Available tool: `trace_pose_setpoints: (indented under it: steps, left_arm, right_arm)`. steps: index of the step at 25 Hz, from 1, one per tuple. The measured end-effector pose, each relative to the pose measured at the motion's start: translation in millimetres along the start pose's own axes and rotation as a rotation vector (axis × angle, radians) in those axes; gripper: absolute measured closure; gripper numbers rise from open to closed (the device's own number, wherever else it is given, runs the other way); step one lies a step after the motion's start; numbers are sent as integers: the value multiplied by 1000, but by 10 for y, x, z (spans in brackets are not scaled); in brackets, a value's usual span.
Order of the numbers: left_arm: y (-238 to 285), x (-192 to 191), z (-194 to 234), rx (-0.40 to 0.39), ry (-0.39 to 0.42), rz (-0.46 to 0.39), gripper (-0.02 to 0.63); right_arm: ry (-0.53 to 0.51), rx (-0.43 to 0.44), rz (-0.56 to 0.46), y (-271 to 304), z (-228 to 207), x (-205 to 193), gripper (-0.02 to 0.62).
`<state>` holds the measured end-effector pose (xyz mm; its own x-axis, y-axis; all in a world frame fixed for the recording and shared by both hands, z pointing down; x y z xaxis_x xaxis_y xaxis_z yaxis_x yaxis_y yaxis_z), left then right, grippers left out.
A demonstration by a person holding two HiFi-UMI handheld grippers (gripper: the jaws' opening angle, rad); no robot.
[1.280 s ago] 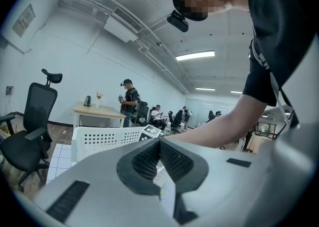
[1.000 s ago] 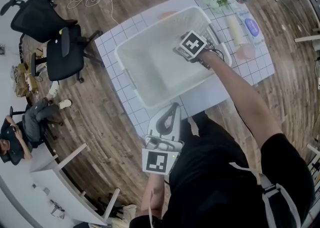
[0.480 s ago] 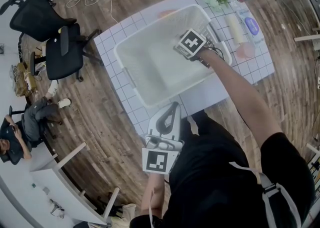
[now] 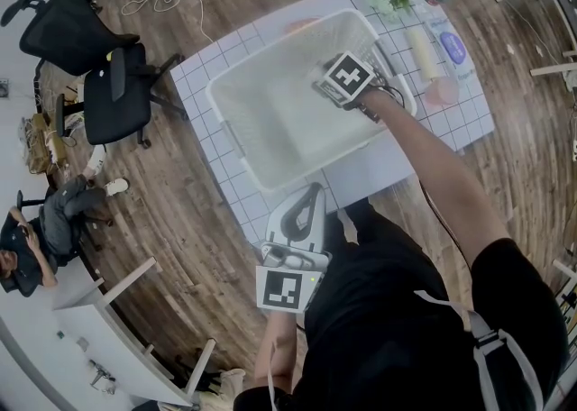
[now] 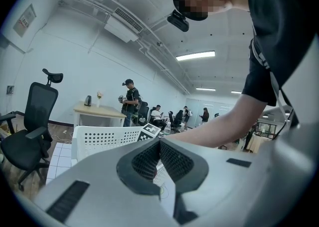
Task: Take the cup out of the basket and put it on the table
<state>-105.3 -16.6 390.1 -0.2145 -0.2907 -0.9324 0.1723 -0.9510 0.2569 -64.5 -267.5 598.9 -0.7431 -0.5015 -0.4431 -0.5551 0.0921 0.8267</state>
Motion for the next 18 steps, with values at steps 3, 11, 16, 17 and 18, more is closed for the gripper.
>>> trace_pose_setpoints:
  steps: [3, 11, 16, 17, 18]
  left_arm:
    - [-6, 10, -18, -2, 4, -6, 597]
    - [-20, 69, -104, -24, 18, -38, 597]
    - [-76, 124, -140, -30, 27, -57, 597]
    - [-89, 136, -154, -33, 30, -62, 597]
    - [-102, 146, -168, -36, 33, -66, 597]
  right_arm:
    - [-24, 0, -23, -96, 54, 66, 351]
    - [-88, -10, -118, -479, 236, 336, 351]
    - [-114, -9, -192, -749, 410, 451, 351]
    - [-116, -8, -206, -798, 447, 449, 351]
    - [-119, -7, -220, -847, 487, 442, 352]
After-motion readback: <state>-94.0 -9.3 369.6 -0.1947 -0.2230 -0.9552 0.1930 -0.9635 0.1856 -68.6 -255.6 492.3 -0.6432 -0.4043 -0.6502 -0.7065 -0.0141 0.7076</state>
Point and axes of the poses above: the fingertips, and each gripper's own axes: y forward along the fingers, z to its left, x out of its top, the point moved 4 cm from there along -y, backward along the fingers, and after that the axes turned 14 degrees about x, right-handed, at the moved point
